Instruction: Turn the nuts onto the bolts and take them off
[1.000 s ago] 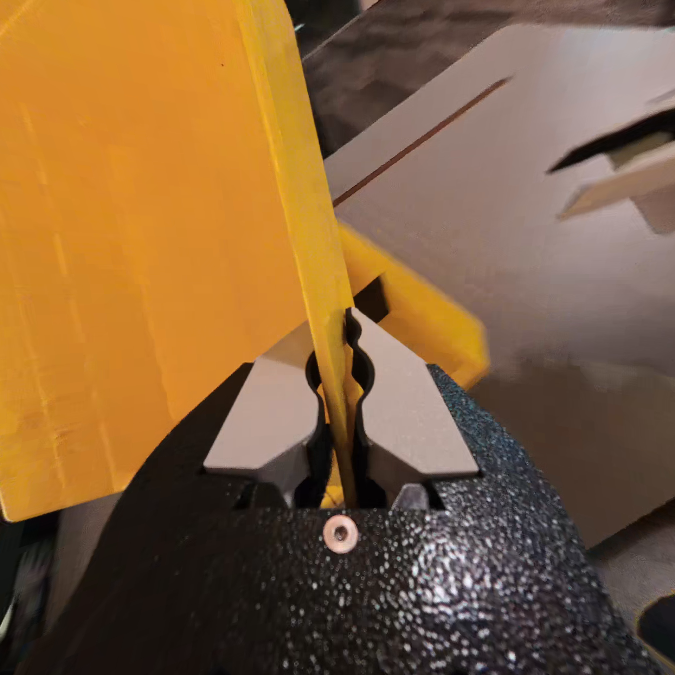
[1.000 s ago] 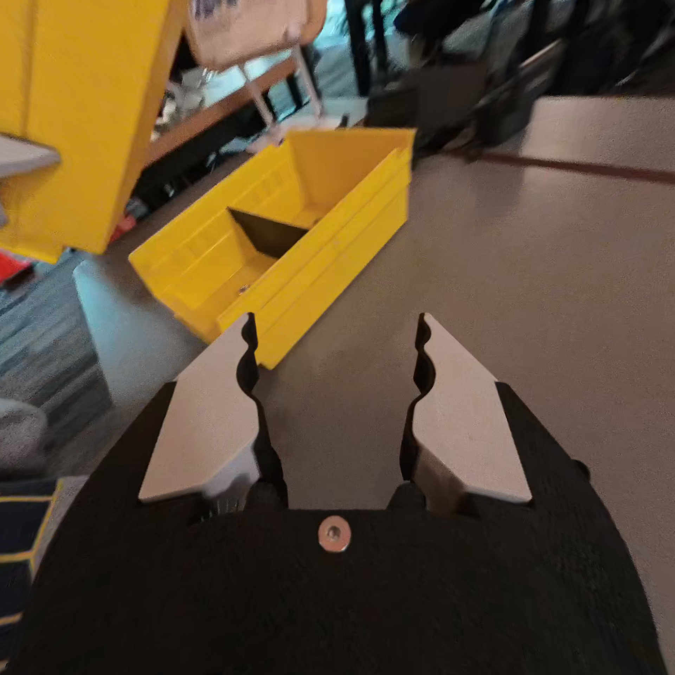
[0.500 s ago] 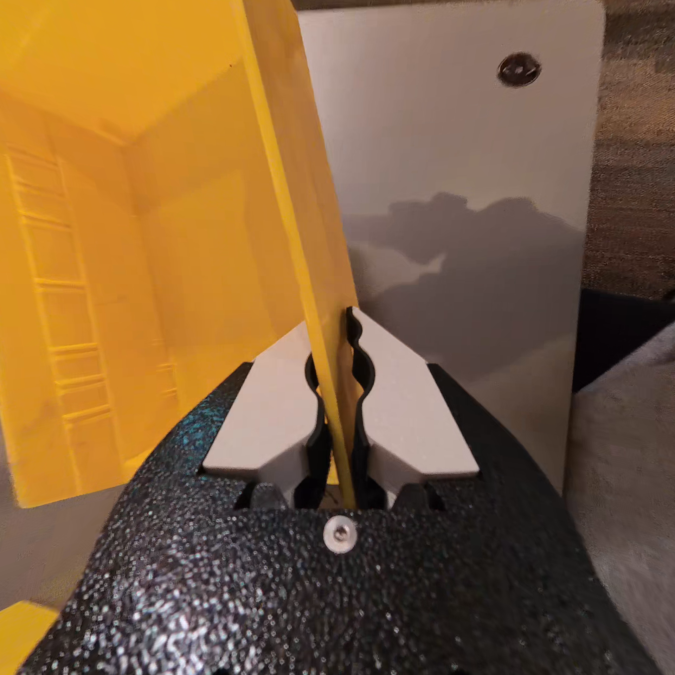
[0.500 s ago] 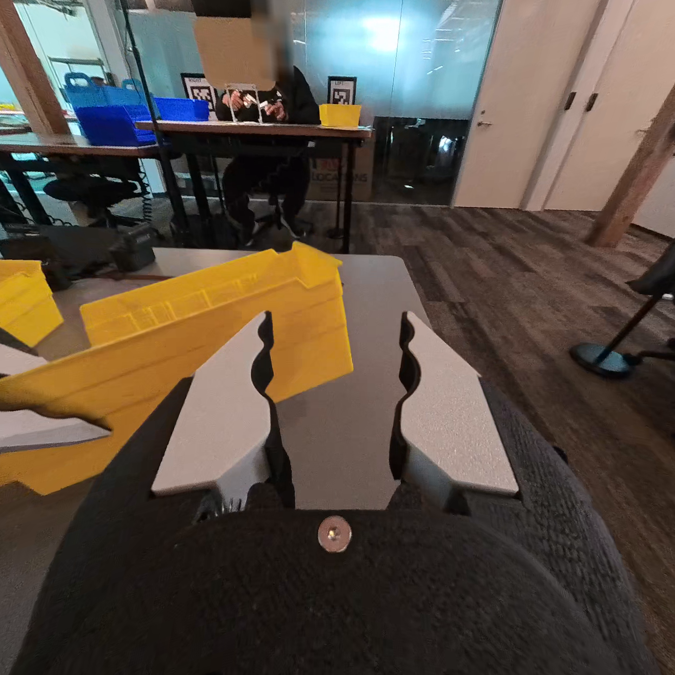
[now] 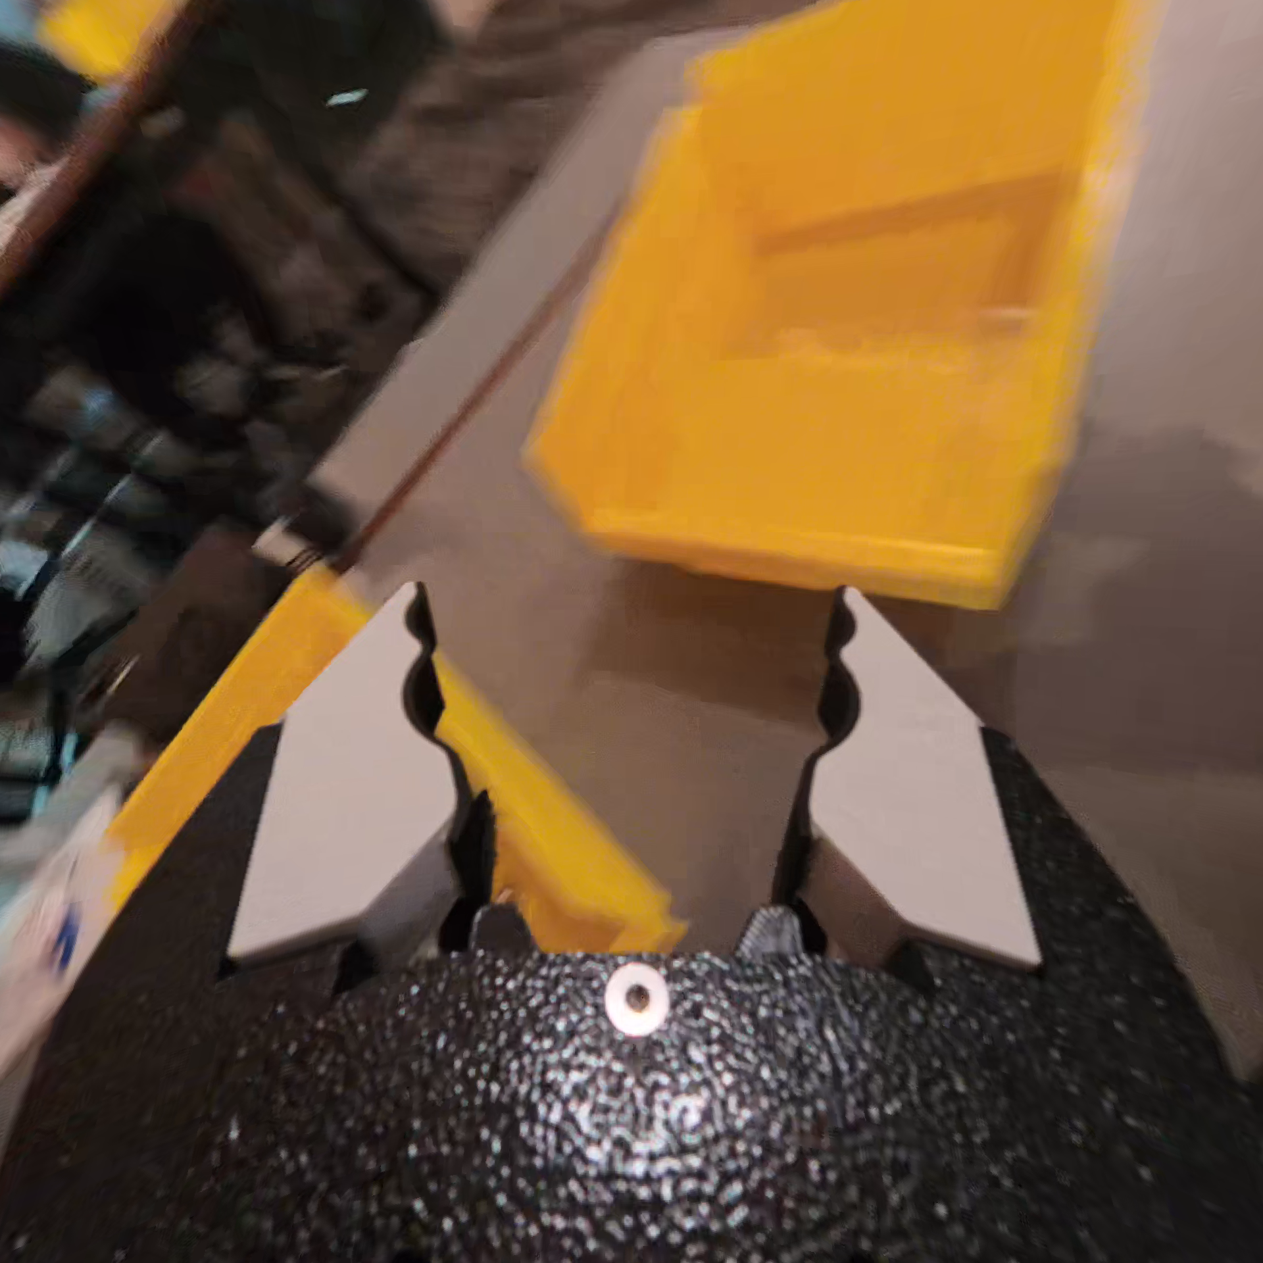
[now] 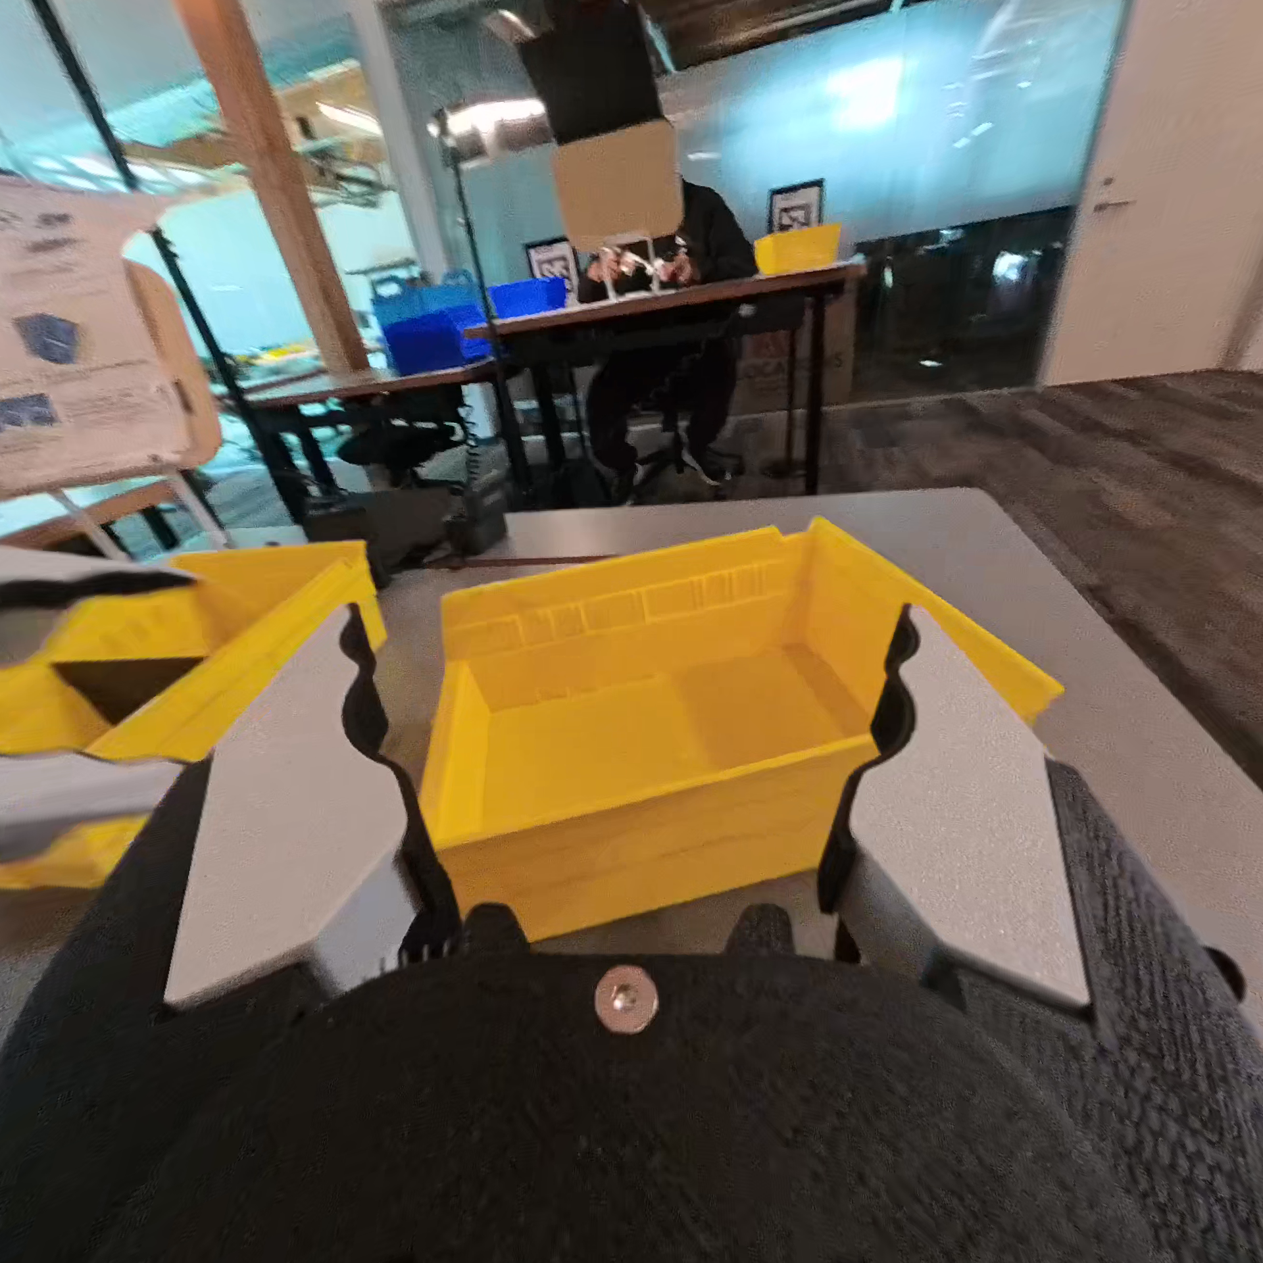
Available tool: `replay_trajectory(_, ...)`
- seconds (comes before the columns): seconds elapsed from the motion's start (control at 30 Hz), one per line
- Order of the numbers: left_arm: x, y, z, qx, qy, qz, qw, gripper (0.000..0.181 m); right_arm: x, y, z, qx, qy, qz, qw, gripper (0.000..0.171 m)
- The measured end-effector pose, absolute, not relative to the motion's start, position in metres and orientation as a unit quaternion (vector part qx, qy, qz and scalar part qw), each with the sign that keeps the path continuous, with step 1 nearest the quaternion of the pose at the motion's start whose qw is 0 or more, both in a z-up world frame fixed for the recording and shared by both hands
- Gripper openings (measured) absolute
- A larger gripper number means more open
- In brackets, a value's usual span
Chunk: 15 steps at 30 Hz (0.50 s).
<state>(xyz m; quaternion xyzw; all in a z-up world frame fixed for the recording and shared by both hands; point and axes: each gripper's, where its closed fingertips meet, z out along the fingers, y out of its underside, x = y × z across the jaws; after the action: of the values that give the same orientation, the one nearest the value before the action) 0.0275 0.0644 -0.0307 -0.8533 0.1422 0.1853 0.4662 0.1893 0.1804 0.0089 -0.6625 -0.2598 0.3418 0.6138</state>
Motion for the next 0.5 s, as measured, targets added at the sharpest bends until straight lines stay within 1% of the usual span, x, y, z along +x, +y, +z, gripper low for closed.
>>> replay_trajectory(0.03,-0.012,0.044,-0.018,-0.847,0.075,0.203,0.486,0.120,0.183,0.180,-0.003,-0.681,-0.260,0.310,0.610,0.152)
replay_trajectory(0.07,-0.051,0.020,-0.011,-0.840,0.007,0.215,0.497,0.124,0.178,0.179,-0.016,-0.699,-0.265,0.278,0.604,0.160)
replay_trajectory(0.13,-0.125,-0.034,-0.011,-0.823,-0.112,0.244,0.501,0.127,0.170,0.181,-0.037,-0.730,-0.263,0.220,0.591,0.160)
replay_trajectory(0.23,-0.195,-0.100,-0.044,-0.827,-0.217,0.263,0.448,0.130,0.150,0.180,-0.053,-0.748,-0.286,0.221,0.557,0.160)
replay_trajectory(0.3,-0.210,-0.117,-0.068,-0.838,-0.243,0.241,0.424,0.132,0.145,0.185,-0.060,-0.768,-0.284,0.229,0.527,0.160)
replay_trajectory(0.43,-0.215,-0.119,-0.104,-0.875,-0.244,0.203,0.367,0.135,0.140,0.187,-0.085,-0.814,-0.311,0.215,0.441,0.157)
replay_trajectory(0.5,-0.217,-0.118,-0.113,-0.881,-0.239,0.207,0.351,0.130,0.149,0.188,-0.090,-0.824,-0.339,0.182,0.415,0.141)
